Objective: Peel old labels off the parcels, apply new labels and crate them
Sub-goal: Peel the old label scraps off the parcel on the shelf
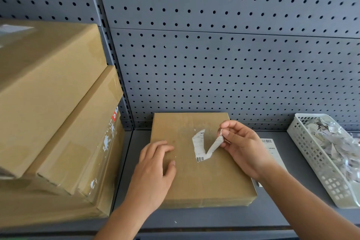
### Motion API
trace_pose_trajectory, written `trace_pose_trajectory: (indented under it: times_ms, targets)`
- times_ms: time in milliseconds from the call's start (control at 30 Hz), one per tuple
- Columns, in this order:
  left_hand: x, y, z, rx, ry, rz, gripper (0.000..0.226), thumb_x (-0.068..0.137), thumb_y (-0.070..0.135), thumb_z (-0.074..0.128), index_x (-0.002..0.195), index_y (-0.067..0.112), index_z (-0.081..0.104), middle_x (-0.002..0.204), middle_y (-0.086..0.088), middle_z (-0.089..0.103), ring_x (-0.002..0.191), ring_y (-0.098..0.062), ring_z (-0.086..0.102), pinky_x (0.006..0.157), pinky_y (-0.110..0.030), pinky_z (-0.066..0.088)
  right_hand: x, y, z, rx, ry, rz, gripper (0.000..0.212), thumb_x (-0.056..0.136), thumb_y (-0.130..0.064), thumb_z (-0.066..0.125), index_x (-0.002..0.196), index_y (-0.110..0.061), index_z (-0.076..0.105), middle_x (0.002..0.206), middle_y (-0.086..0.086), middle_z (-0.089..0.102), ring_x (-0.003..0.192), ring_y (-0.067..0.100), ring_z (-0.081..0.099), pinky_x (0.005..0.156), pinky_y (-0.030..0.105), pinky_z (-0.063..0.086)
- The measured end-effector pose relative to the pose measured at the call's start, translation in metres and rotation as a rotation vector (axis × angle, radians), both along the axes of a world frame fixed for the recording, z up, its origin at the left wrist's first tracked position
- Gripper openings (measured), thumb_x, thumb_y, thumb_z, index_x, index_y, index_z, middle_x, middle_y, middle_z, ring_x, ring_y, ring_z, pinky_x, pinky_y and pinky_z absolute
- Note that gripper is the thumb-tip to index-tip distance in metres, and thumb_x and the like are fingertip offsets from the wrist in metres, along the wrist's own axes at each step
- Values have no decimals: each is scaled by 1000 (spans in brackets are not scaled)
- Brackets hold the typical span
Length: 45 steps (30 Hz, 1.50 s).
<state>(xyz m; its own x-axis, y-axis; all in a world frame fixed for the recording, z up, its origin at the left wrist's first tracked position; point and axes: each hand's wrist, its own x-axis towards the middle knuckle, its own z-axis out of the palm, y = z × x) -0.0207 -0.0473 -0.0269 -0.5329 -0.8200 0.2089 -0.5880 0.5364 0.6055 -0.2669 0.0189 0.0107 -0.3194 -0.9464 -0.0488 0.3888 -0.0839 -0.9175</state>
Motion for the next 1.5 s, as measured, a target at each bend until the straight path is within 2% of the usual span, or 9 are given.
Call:
trace_pose_trajectory:
  times_ms: [200, 367, 500, 633, 733, 867, 1067, 1200, 1500]
  targets:
    - [0, 0, 0, -6, 2, -7, 31, 98, 36, 51, 129, 36, 52, 139, 29, 36, 137, 6, 23, 101, -16, 27, -8, -1, 13, 15, -83, -84, 10, 94, -4, 53, 91, -10, 60, 81, 5, 54, 66, 16, 42, 56, 21, 42]
    - [0, -1, 0, -11, -6, -8, 31, 99, 37, 51, 130, 37, 52, 139, 30, 35, 137, 8, 21, 100, -14, 26, -3, -15, 7, 202, 429, -123, 17, 97, -10, 56, 99, -17, 71, 78, 9, 60, 67, 22, 48, 63, 32, 42]
    - [0, -1, 0, -13, -14, -11, 32, 98, 37, 50, 130, 37, 51, 139, 30, 35, 136, 9, 21, 100, -13, 26, 6, -30, 2, 354, 880, -133, 22, 97, -13, 54, 101, -29, 69, 89, -8, 67, 73, 9, 60, 67, 19, 46]
    - [1, 0, -2, -12, -7, -7, 31, 98, 36, 51, 129, 36, 52, 139, 29, 36, 137, 6, 23, 102, -14, 25, 15, -39, -1, 359, 1130, -138, 24, 97, -7, 47, 103, -21, 65, 84, 5, 68, 62, 20, 54, 55, 16, 42]
    - [0, -1, -2, -9, -1, -13, 32, 97, 38, 49, 129, 35, 53, 138, 29, 36, 137, 5, 23, 104, -13, 24, 17, -40, -2, 323, 1177, -181, 25, 96, -3, 45, 99, -19, 64, 70, -1, 62, 51, 9, 46, 51, 15, 38]
    - [1, -1, -3, -20, 5, -13, 32, 96, 38, 49, 127, 34, 55, 138, 27, 39, 136, 4, 25, 104, -8, 20, 24, -38, -6, 242, 1277, -253, 25, 93, 3, 46, 97, -10, 66, 63, -20, 47, 57, -2, 52, 54, 8, 36]
    - [1, -1, -2, -13, -2, -6, 32, 96, 38, 49, 128, 35, 53, 139, 26, 38, 137, 5, 23, 105, -16, 26, 27, -40, -17, 248, 1292, -307, 26, 91, 2, 44, 101, -9, 66, 89, 4, 67, 72, 15, 52, 63, 21, 34]
    - [1, -1, -2, -10, -4, -5, 32, 97, 38, 49, 129, 34, 53, 139, 26, 38, 136, 5, 23, 107, -17, 27, 26, -41, -17, 252, 1306, -279, 29, 91, 4, 43, 99, -10, 66, 89, 1, 65, 71, 13, 50, 60, 12, 35]
    - [0, -1, -2, -5, -7, -1, 32, 97, 38, 49, 128, 36, 52, 138, 29, 36, 136, 7, 22, 104, -18, 31, 25, -35, -7, 259, 1225, -236, 29, 93, 5, 43, 91, -14, 65, 60, -17, 49, 59, -4, 52, 53, 10, 34]
